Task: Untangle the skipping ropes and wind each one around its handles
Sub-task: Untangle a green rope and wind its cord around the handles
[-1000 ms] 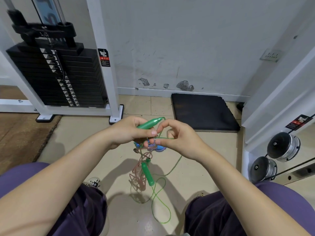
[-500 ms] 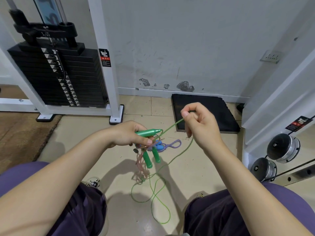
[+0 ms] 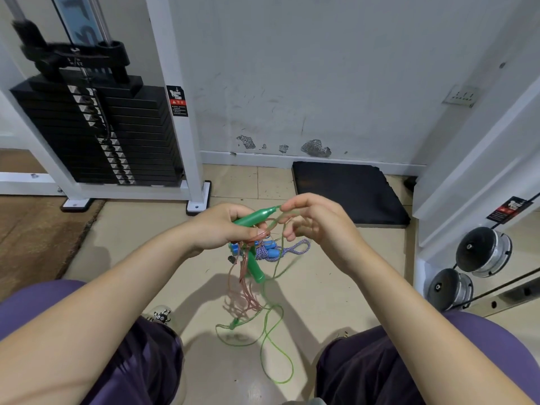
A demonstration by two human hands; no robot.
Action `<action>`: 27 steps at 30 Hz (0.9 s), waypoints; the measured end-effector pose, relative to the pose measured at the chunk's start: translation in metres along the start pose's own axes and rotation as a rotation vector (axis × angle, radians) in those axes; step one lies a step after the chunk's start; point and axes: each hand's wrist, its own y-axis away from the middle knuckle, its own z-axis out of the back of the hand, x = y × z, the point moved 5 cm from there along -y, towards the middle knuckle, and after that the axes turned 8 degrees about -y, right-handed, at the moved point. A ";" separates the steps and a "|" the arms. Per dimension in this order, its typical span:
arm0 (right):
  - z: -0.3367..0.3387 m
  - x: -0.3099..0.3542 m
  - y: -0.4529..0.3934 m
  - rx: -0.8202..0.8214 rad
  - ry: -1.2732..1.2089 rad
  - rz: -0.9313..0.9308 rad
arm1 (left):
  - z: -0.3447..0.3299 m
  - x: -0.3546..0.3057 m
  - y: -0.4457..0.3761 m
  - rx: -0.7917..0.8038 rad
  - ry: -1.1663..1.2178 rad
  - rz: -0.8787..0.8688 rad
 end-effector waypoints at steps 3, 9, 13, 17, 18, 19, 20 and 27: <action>0.003 0.003 0.002 -0.003 0.077 0.005 | 0.000 -0.002 0.002 -0.022 0.010 0.015; -0.004 -0.011 0.001 0.016 0.598 0.026 | -0.001 -0.009 0.004 -0.052 0.114 -0.008; -0.007 -0.011 0.002 0.066 0.641 -0.001 | 0.004 -0.006 0.004 -0.049 0.195 -0.007; -0.006 -0.005 0.002 0.046 0.508 -0.003 | 0.001 -0.010 0.009 0.051 0.095 -0.019; -0.006 -0.003 0.002 0.027 0.472 0.012 | 0.000 -0.010 0.009 0.063 0.064 -0.010; -0.006 -0.001 0.003 0.004 0.442 0.036 | 0.000 -0.011 0.009 0.063 0.048 -0.001; -0.006 0.000 0.003 -0.022 0.420 0.068 | 0.001 -0.012 0.009 0.052 0.046 0.005; -0.003 0.002 0.005 -0.067 0.219 0.161 | 0.015 -0.006 0.007 -0.078 -0.086 0.050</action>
